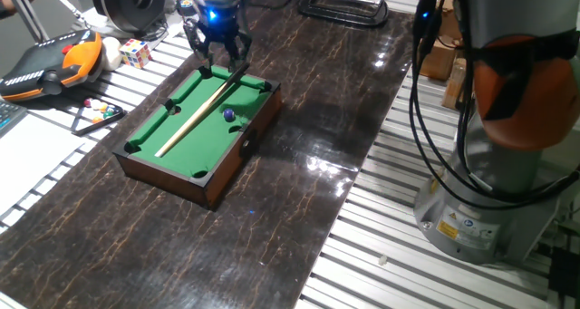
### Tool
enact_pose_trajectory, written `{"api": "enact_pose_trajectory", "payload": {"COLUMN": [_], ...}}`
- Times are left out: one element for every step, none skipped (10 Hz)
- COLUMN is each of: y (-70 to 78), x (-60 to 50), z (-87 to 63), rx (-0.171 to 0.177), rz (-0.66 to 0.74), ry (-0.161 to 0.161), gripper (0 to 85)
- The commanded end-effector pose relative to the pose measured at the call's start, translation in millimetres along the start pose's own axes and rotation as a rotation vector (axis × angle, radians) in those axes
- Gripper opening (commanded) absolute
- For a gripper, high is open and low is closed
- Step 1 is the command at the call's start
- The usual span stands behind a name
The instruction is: Hit the pool ball
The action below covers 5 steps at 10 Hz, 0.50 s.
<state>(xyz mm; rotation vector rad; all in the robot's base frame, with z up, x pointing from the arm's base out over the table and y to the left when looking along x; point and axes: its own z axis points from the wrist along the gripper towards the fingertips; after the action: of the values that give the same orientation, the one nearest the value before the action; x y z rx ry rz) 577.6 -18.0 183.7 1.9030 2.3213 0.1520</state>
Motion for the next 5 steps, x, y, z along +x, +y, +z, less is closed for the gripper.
{"api": "enact_pose_trajectory", "payload": {"y": [0.4, 1.9, 3.8, 4.9, 5.6], "x": [1.0, 0.5, -0.5, -0.9, -1.6], "z": [2.8, 9.4, 16.4, 21.9, 26.7], "rx": [0.034, 0.053, 0.068, 0.075, 0.076], "rz": [0.484, 0.489, 0.492, 0.487, 0.497], "ry": [-0.097, -0.124, -0.118, -0.103, -0.108], "gripper": [47.3, 47.3, 47.0, 46.7, 46.3]}}
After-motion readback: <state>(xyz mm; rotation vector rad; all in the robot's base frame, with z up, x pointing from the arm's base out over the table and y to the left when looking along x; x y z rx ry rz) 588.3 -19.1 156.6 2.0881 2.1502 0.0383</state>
